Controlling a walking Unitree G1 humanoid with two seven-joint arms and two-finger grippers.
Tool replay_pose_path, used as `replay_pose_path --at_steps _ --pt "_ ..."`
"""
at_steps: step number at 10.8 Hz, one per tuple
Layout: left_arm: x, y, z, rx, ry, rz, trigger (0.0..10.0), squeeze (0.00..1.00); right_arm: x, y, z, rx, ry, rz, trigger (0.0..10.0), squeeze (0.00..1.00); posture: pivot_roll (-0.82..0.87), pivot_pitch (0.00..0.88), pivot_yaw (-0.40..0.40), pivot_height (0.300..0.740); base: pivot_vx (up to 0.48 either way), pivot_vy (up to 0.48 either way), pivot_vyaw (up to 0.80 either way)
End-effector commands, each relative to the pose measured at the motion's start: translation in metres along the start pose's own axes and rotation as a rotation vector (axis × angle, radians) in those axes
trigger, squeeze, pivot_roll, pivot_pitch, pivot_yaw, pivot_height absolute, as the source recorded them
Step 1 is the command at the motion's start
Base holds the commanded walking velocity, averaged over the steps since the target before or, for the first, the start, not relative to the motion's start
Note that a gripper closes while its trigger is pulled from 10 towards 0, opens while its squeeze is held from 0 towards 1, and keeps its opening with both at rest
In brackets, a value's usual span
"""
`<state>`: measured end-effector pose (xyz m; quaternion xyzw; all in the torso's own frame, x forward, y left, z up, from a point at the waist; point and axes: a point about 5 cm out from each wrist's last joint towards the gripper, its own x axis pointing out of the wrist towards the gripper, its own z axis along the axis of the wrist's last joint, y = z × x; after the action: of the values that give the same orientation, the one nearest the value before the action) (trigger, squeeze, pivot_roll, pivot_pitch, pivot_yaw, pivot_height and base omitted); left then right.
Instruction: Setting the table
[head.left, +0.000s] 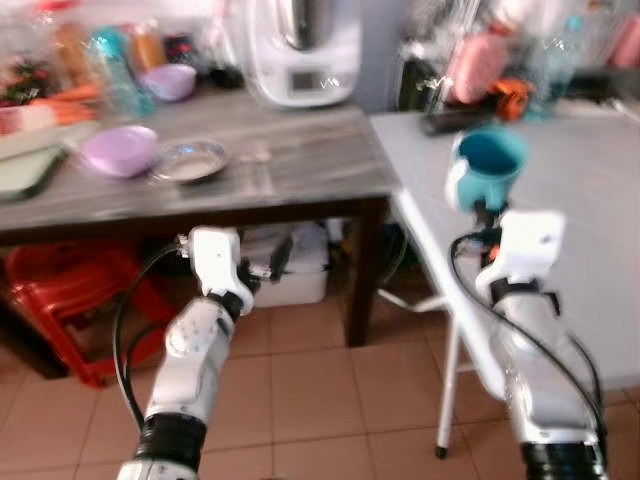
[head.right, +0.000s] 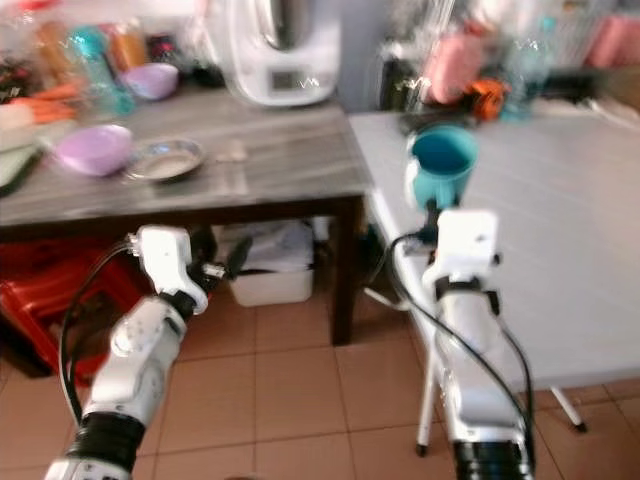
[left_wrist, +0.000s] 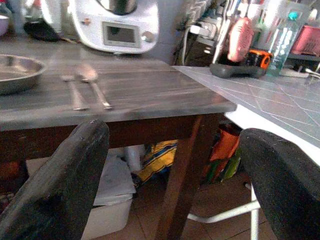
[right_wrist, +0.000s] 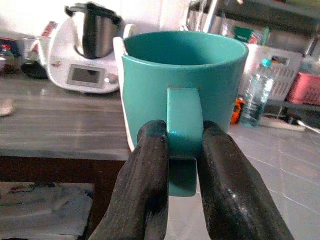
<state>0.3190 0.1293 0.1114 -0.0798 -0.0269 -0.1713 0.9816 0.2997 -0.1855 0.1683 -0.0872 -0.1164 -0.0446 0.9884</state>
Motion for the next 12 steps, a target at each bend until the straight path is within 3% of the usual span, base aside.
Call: replay_pose_path --at_steps 1,6,10,11,12 --pt "0.000 0.007 0.005 0.029 -0.005 0.020 10.0 0.00 0.003 0.003 0.011 0.007 -0.046 0.007 10.0 0.00 0.04 0.000 0.017 0.740 0.000 0.401 0.44" --pt "0.000 0.006 0.003 0.032 -0.006 0.035 10.0 0.00 0.003 0.002 0.013 0.001 -0.058 0.006 10.0 0.00 0.04 0.000 0.014 0.740 0.000 0.321 0.08" --pt "-0.008 0.023 0.011 0.142 -0.054 0.187 10.0 0.00 -0.007 0.006 0.013 0.007 -0.065 0.007 10.0 0.00 0.04 0.000 0.013 0.740 0.000 0.000 0.00" --pt "-0.015 0.031 0.015 0.232 -0.069 0.207 10.0 0.00 -0.015 0.012 0.010 0.011 -0.054 0.026 10.0 0.00 0.04 0.000 0.014 0.740 0.000 0.000 0.43" --pt "-0.020 0.037 0.017 0.260 -0.075 0.246 10.0 0.00 -0.019 0.013 0.009 0.008 -0.054 0.030 10.0 0.00 0.04 0.000 0.016 0.740 0.000 0.000 0.51"
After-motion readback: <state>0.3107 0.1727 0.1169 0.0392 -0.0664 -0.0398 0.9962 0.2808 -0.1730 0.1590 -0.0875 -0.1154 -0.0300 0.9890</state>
